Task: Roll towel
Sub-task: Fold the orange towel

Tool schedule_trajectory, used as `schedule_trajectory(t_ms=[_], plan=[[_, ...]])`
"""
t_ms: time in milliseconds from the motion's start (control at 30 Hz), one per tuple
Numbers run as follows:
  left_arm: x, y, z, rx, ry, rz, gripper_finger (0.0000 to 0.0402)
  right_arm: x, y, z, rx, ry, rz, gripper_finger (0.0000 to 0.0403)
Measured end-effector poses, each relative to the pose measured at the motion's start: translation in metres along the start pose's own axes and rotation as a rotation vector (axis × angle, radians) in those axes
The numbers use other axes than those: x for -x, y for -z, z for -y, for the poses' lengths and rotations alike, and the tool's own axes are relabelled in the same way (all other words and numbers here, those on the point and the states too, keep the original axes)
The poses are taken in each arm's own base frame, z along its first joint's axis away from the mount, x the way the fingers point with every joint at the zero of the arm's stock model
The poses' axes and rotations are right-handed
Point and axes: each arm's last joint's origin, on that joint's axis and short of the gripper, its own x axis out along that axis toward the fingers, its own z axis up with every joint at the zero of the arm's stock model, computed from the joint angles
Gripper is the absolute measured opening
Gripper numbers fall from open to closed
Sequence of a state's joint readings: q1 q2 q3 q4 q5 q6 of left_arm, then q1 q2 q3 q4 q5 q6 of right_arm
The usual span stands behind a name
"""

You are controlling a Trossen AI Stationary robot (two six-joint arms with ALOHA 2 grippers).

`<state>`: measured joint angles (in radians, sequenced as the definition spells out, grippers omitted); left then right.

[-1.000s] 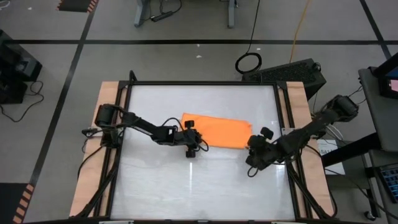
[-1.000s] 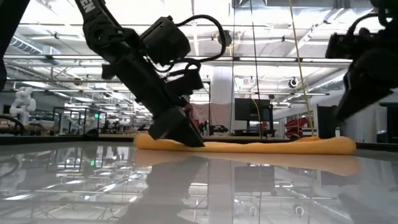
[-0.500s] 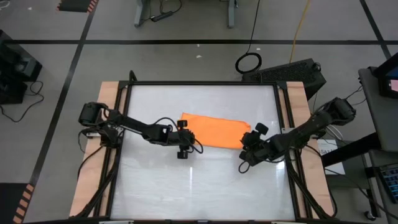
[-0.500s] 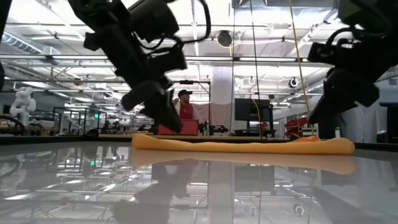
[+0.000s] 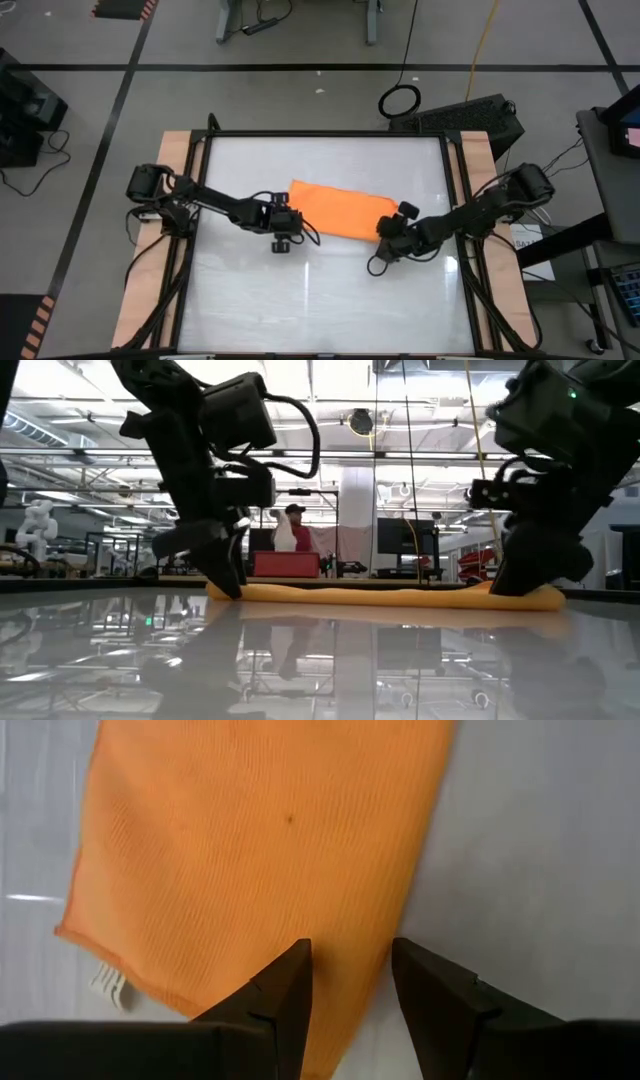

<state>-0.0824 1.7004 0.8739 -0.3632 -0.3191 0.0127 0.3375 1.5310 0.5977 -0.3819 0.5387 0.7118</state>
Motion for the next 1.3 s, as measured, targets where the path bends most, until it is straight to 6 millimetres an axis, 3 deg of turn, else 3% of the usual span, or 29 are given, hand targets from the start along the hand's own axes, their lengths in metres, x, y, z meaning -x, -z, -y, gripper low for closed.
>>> schedule_trajectory(t_ms=[333,700,1033,1300], plan=[[-0.006,0.007,-0.024,-0.142,-0.046,-0.074,0.0148,0.012,-0.006,-0.034,-0.091,-0.394,0.039,0.0152],[-0.018,0.013,-0.076,-0.145,-0.238,-0.134,0.0148,0.023,-0.014,-0.049,-0.151,-0.569,0.131,0.0152],[-0.012,0.009,-0.097,-0.135,-0.354,-0.191,0.0148,0.029,-0.025,-0.047,0.014,-0.499,0.205,0.0152],[0.010,0.005,-0.104,-0.139,-0.417,-0.222,0.0148,0.021,-0.035,-0.036,0.131,-0.396,0.248,0.0152]])
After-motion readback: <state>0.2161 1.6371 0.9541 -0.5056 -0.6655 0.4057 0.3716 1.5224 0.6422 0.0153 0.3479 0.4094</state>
